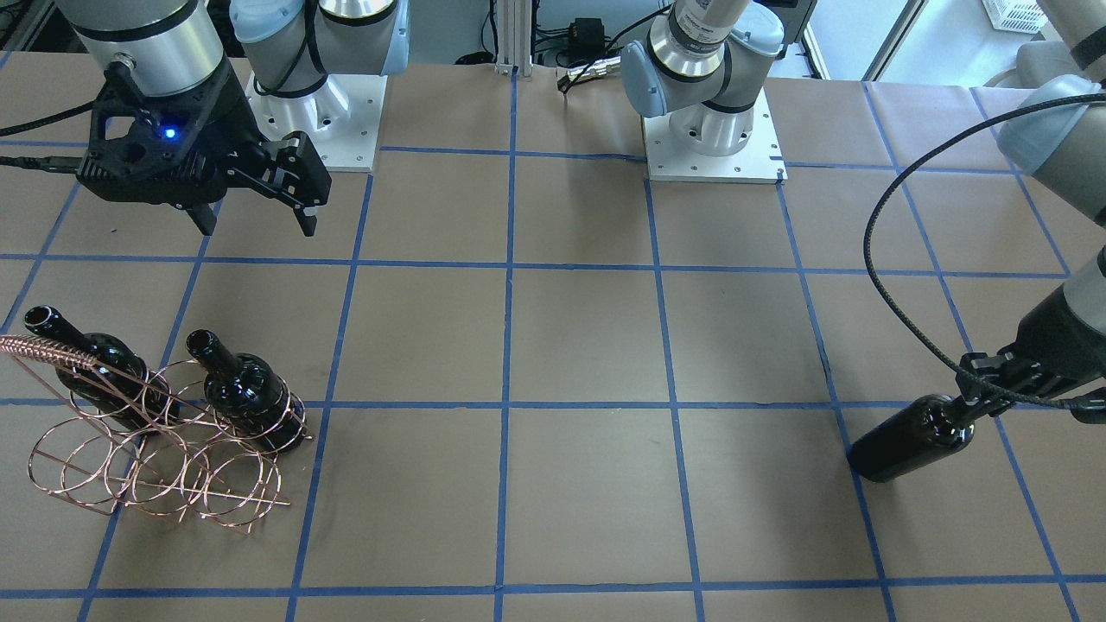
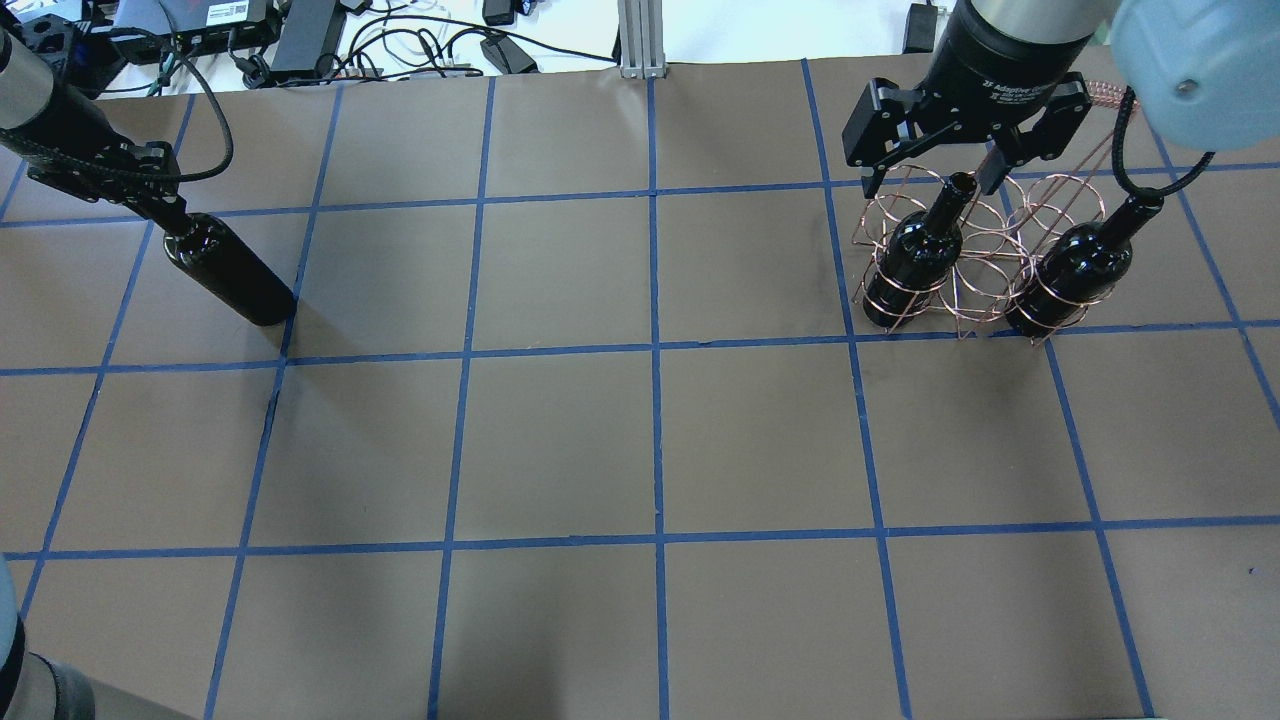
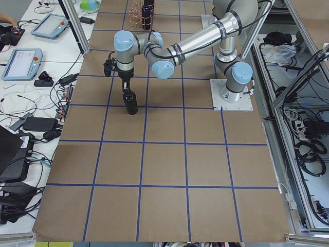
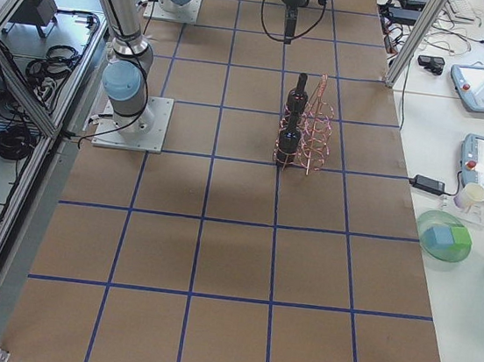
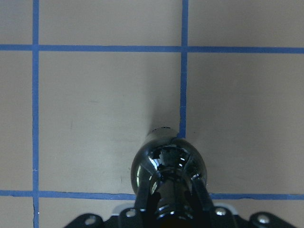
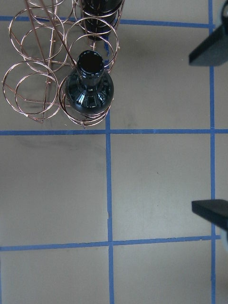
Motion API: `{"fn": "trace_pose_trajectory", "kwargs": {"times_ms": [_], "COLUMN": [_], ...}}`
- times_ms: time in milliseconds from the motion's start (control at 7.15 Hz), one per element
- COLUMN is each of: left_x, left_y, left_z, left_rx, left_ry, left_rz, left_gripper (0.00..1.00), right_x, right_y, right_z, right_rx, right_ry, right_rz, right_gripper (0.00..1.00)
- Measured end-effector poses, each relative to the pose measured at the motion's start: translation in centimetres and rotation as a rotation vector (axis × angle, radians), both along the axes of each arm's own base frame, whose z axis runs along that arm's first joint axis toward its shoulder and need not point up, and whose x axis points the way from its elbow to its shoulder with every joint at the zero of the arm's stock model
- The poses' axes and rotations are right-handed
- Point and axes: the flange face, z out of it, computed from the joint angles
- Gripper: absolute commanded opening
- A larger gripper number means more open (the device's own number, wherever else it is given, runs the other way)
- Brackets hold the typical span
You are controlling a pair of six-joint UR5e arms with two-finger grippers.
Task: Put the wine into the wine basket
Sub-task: 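Drag the bottle with the left gripper toward the table center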
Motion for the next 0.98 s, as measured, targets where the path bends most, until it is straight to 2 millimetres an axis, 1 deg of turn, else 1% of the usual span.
{"fn": "trace_pose_trajectory", "kwargs": {"times_ms": [140, 280, 419, 559, 699, 839, 978], "left_x": [-1.2, -3.9, -8.7, -14.5, -19.7, -23.2, -25.6], "left_y": [0.6, 1.7, 2.7, 3.6, 4.6, 5.6, 6.4], "left_z": [1.5, 3.7, 5.9, 7.5, 8.5, 8.9, 8.6], "left_rx": [-0.007, -0.002, -0.002, -0.010, -0.016, -0.016, -0.006], "left_ry": [0.010, 0.028, 0.039, 0.048, 0.057, 0.065, 0.075], "left_rz": [0.006, 0.009, 0.012, 0.028, 0.036, 0.047, 0.070], "left_gripper": [0.00, 0.00, 0.00, 0.00, 0.00, 0.00, 0.00], "right_x": [0.0, 0.1, 0.1, 0.1, 0.1, 0.1, 0.1], "right_y": [0.0, 0.0, 0.0, 0.0, 0.0, 0.0, 0.0], "right_z": [0.0, 0.1, 0.1, 0.1, 0.1, 0.1, 0.0], "right_rx": [-0.002, -0.003, -0.004, -0.003, -0.004, -0.004, -0.004], "right_ry": [-0.002, -0.004, -0.004, -0.003, -0.004, -0.003, -0.003], "right_rz": [0.003, 0.005, 0.007, 0.008, 0.008, 0.008, 0.009], "right_gripper": [1.00, 1.00, 1.00, 1.00, 1.00, 1.00, 1.00]}}
